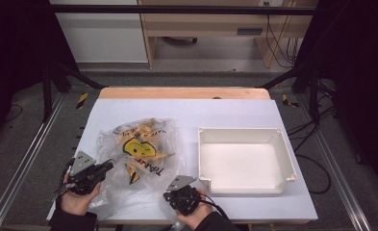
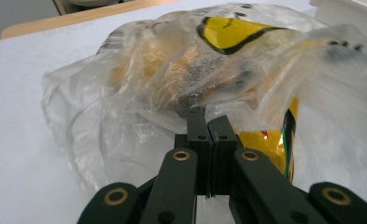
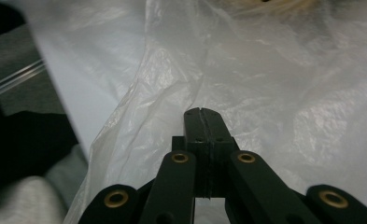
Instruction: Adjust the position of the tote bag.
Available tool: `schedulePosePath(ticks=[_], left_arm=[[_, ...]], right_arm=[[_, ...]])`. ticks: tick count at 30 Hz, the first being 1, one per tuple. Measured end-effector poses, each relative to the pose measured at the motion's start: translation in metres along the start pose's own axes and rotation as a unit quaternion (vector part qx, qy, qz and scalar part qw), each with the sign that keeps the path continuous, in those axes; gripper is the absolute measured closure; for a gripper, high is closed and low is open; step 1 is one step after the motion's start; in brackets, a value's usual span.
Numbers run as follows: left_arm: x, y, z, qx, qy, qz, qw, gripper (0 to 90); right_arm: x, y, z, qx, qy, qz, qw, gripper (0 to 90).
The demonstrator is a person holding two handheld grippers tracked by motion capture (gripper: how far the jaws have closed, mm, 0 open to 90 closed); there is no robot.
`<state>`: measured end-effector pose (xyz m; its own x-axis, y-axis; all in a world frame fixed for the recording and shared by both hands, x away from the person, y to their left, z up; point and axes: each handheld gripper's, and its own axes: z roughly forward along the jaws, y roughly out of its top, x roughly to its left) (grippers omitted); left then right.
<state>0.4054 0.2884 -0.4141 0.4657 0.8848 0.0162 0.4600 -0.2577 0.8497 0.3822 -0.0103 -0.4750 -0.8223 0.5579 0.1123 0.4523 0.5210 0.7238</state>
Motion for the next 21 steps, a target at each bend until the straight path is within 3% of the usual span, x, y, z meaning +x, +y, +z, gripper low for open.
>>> schedulePosePath(ticks=[1,3,6,8,12,13,14,15,17,21], left_arm=[[0.004,-0.001,-0.001,-0.001,0.002,-0.004,1.0000,89.2],[0.006,-0.001,-0.002,-0.004,-0.001,-0.007,1.0000,89.2],[0.006,-0.001,-0.003,-0.013,-0.004,-0.005,0.9999,89.2],[0.004,0.000,-0.004,-0.024,-0.009,0.000,0.9997,89.3],[0.002,0.001,-0.005,-0.033,-0.016,-0.002,0.9993,89.3],[0.002,0.001,-0.005,-0.033,-0.016,-0.002,0.9993,89.3],[0.002,0.002,-0.005,-0.037,-0.015,-0.001,0.9992,89.4],[0.002,0.002,-0.005,-0.037,-0.015,-0.001,0.9992,89.4],[0.002,0.004,-0.005,-0.042,-0.017,-0.003,0.9990,89.4],[0.001,0.006,-0.006,-0.047,-0.016,-0.001,0.9988,89.4]], right_arm=[[0.011,0.000,0.006,0.003,0.012,-0.016,0.9998,90.0],[0.015,0.001,0.008,0.003,0.014,-0.025,0.9996,90.0],[0.011,0.002,0.003,-0.012,0.011,-0.021,0.9996,82.4],[0.000,0.010,-0.012,-0.052,-0.003,-0.015,0.9985,73.4],[-0.009,0.028,-0.034,-0.112,-0.027,-0.030,0.9929,60.4],[-0.009,0.028,-0.034,-0.112,-0.027,-0.030,0.9929,60.4],[-0.012,0.040,-0.040,-0.130,-0.033,-0.025,0.9906,54.0],[-0.012,0.040,-0.040,-0.130,-0.033,-0.025,0.9906,54.0],[-0.014,0.057,-0.037,-0.153,-0.041,-0.024,0.9870,40.3],[-0.011,0.071,-0.030,-0.174,-0.047,-0.027,0.9832,28.7]])
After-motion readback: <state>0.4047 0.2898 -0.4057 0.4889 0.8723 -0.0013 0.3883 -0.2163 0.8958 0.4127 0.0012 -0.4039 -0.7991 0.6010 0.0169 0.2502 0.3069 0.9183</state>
